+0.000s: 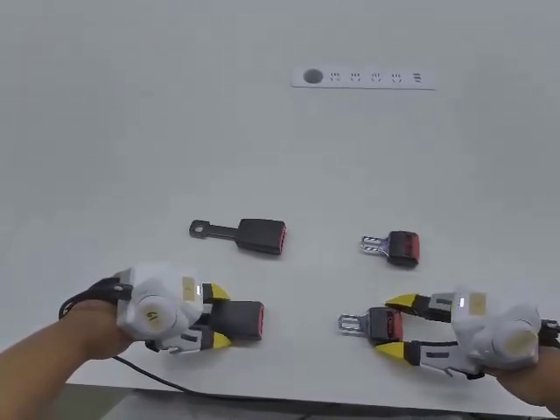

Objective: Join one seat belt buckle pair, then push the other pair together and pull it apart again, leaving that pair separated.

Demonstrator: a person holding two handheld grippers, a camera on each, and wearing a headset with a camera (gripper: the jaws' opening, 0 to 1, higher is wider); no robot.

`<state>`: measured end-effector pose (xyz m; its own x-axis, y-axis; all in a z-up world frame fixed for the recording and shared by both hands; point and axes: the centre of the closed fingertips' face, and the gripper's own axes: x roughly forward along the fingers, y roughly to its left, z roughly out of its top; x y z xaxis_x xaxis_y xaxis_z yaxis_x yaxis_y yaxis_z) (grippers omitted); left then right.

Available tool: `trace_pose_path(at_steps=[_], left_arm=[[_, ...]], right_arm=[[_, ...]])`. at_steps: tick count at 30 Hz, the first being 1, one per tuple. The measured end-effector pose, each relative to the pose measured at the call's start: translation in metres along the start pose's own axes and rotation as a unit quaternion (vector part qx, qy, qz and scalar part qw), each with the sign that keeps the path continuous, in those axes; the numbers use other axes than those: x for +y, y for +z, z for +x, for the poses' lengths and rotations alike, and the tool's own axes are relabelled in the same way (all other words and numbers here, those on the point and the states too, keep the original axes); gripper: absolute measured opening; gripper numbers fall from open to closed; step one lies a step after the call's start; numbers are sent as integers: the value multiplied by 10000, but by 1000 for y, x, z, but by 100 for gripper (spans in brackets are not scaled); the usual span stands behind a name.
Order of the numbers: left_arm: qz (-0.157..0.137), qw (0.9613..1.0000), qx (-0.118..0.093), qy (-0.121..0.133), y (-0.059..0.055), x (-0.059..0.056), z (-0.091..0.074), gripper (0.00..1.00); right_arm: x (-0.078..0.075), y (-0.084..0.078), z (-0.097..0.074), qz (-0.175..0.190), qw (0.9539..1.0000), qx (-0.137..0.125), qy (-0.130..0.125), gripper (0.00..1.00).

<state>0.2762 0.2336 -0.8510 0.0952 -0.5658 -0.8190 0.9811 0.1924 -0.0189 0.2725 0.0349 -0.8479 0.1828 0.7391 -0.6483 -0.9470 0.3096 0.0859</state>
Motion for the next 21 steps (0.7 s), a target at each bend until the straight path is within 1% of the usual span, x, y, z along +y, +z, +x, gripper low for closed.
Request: trace_pose_path(at_steps=[9,13,14,15,17,19,21], left_arm=[[6,10000,60,-5,0,0,0,35],[13,10000,73,-6,0,0,0,35],[11,10000,77,-8,0,0,0,35],[12,10000,78,-7,0,0,0,35],[4,10000,82,-6,0,0,1,35],[1,10000,87,-3,0,0,1,35],[-4,10000,96,-9,0,-1,1,35]], right_arm=[[5,13,16,-11,9999,-87,64,36],[5,21,27,-40,9999,-93,77,36],[6,24,31,-70,9998,-131,97,36],[6,25,33,-39,9999,-118,80,36],[7,31,41,24,9998,-182,69,36],[9,35,50,3,9998,-210,59,36],[14,40,57,6,9997,-240,95,36]])
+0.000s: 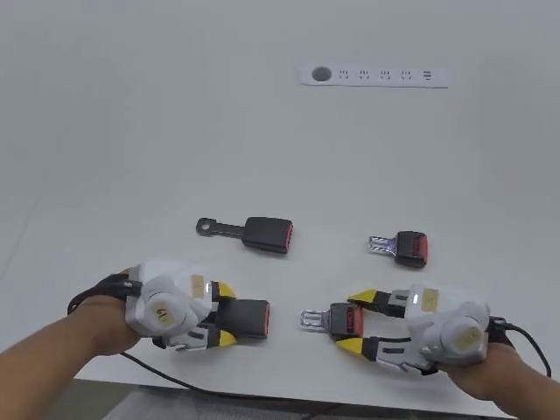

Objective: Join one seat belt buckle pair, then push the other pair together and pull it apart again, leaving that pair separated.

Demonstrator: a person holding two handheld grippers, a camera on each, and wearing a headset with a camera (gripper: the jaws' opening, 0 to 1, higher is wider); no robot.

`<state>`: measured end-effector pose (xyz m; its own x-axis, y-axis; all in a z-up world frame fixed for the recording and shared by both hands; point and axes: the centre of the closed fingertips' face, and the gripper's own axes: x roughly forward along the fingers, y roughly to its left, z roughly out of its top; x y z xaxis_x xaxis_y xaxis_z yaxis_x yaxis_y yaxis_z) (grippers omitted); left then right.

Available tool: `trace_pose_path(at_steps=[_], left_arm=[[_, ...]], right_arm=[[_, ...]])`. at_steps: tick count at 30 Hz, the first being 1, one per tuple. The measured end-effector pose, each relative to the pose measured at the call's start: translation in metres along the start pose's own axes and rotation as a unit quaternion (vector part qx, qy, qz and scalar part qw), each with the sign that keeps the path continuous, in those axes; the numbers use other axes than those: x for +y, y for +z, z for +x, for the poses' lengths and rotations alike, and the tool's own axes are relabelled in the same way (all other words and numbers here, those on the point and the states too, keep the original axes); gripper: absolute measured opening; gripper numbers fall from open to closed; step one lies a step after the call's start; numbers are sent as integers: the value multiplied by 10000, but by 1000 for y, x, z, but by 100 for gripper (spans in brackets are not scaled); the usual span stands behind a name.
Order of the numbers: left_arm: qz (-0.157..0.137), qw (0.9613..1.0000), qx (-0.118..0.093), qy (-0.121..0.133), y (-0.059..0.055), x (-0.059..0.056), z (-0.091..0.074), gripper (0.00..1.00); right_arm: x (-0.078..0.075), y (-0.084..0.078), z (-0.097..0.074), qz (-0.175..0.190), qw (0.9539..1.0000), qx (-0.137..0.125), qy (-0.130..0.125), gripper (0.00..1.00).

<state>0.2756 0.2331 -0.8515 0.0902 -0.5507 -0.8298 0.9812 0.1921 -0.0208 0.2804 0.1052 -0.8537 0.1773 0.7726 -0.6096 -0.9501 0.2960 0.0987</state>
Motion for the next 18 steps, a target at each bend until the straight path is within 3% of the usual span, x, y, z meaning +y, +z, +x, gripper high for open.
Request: trace_pose_path(at_steps=[14,18], left_arm=[[-37,9999,111,-12,0,0,0,35],[-7,9999,141,-28,-1,0,0,35]], right_arm=[[18,24,30,-56,9996,-156,213,36],[19,26,31,-153,9995,-134,251,36]])
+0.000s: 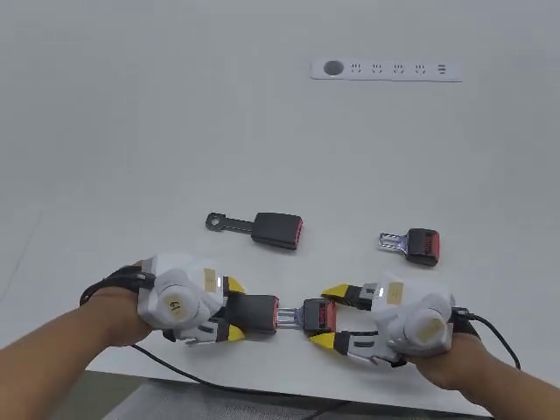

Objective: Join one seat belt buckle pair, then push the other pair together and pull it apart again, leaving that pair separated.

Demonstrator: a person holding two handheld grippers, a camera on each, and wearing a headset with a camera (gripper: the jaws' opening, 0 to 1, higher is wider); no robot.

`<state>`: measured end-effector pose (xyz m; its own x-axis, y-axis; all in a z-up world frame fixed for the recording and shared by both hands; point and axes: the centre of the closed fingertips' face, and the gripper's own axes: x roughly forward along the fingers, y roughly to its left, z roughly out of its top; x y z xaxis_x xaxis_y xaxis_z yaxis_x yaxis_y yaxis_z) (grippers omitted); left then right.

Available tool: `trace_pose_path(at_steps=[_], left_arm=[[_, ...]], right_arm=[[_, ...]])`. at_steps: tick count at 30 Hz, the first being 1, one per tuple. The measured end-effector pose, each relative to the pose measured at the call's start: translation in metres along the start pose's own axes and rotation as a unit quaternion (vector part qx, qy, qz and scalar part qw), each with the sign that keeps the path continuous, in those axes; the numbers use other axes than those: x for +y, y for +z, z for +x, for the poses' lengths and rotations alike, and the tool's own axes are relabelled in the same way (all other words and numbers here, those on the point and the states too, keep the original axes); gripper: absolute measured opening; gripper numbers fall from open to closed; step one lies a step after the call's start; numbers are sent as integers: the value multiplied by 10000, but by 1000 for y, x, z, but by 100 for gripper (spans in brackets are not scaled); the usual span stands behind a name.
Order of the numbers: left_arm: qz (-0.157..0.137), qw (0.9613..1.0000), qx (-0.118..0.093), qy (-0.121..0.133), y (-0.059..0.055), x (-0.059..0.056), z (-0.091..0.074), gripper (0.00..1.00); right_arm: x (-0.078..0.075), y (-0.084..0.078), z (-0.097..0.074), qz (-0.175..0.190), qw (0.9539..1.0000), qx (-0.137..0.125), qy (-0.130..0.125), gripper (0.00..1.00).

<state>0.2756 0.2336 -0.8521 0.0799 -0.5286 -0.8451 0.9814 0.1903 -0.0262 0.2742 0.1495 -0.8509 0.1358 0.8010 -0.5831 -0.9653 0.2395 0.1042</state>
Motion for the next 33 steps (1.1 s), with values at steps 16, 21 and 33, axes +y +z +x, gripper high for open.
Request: trace_pose_path(at_steps=[16,21,33], left_arm=[[53,9999,97,-5,0,1,1,35],[83,9999,88,-19,0,1,1,34],[58,9999,145,-56,-2,1,-1,34]], right_arm=[[3,7,8,119,9999,57,41,36],[4,11,13,270,9996,30,-5,36],[2,20,21,330,9994,91,-85,36]])
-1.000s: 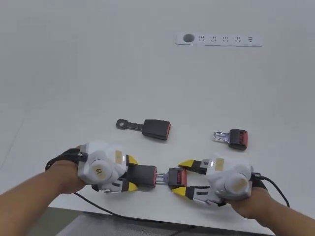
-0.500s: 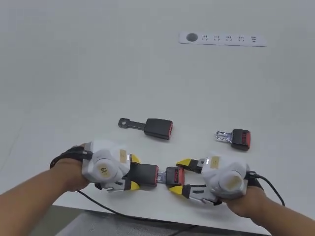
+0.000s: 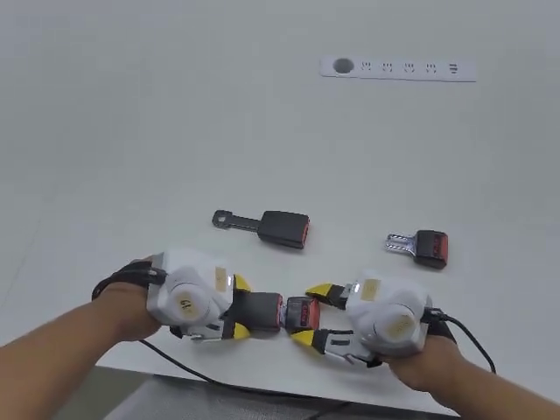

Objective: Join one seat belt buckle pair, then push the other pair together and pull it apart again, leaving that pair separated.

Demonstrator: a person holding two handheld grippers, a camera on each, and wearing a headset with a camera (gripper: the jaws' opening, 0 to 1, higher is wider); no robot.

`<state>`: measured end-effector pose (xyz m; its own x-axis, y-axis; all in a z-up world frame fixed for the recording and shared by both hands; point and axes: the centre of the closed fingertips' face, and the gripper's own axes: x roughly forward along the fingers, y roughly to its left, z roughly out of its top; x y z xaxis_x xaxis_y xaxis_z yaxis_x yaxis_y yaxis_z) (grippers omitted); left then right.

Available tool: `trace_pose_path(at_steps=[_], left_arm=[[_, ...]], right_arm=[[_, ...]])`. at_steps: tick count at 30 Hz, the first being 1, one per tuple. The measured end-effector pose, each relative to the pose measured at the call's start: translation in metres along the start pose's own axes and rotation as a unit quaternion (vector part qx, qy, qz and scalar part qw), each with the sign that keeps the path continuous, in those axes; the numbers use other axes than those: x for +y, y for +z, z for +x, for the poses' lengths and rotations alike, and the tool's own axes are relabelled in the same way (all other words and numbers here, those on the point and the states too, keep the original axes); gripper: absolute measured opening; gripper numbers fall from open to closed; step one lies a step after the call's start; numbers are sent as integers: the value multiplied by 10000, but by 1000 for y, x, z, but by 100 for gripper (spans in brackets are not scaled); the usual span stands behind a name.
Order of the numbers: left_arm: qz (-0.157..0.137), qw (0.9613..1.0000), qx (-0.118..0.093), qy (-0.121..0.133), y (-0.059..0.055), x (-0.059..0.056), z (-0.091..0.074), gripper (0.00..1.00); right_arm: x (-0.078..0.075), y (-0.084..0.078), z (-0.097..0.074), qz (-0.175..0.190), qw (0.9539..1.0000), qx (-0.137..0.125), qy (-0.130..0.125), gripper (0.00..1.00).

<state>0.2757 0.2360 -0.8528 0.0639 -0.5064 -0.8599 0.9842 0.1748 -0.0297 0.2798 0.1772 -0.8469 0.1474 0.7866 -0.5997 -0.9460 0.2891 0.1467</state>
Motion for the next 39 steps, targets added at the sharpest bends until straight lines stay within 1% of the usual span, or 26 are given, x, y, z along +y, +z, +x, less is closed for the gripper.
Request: trace_pose_path(at_steps=[1,3,5,10,13,21,25,28,29,31,32,33,36,37,38,39], left_arm=[[100,9999,-21,-10,1,0,-1,34],[114,9999,-33,-12,2,0,0,34],[90,9999,-66,-8,2,0,-1,34],[96,9999,-62,-12,3,1,-1,34],[102,9999,-78,-28,3,1,0,34],[88,9998,-159,-39,2,1,0,34],[85,9995,-267,-126,1,2,-1,34],[62,9992,-364,-148,1,1,-1,34],[61,9991,-385,-139,1,1,-1,34],[-126,9985,-535,-52,1,2,-1,34],[-107,9984,-558,-29,1,2,-1,34],[-184,9979,-619,15,0,2,-1,34],[-138,9979,-630,-3,1,2,-1,34],[-124,9979,-641,-27,1,2,-1,34],[-128,9978,-655,-51,1,3,-1,34],[-127,9977,-668,-76,2,3,-2,34]], right_arm=[[1,-1,-1,16,10000,6,14,36],[0,-1,-1,10,10000,2,20,36],[1,-1,-1,0,10000,12,12,36],[0,-1,-1,-8,10000,41,31,36],[0,-1,-1,-76,9999,122,37,36],[-1,-3,-1,-220,9996,133,91,36],[0,-3,-1,-340,9992,144,146,35],[1,-4,-1,-518,9985,148,127,35],[2,-5,-1,-560,9983,138,86,35],[0,-5,-2,-514,9986,75,32,35],[0,-5,-2,-501,9987,53,13,35],[0,-5,-3,-458,9989,6,-22,35],[0,-5,-3,-413,9991,-65,-27,35],[0,-5,-4,-373,9992,-104,-23,35],[0,-5,-4,-259,9995,-181,2,35],[-1,-5,-4,-284,9994,-183,-1,35]])
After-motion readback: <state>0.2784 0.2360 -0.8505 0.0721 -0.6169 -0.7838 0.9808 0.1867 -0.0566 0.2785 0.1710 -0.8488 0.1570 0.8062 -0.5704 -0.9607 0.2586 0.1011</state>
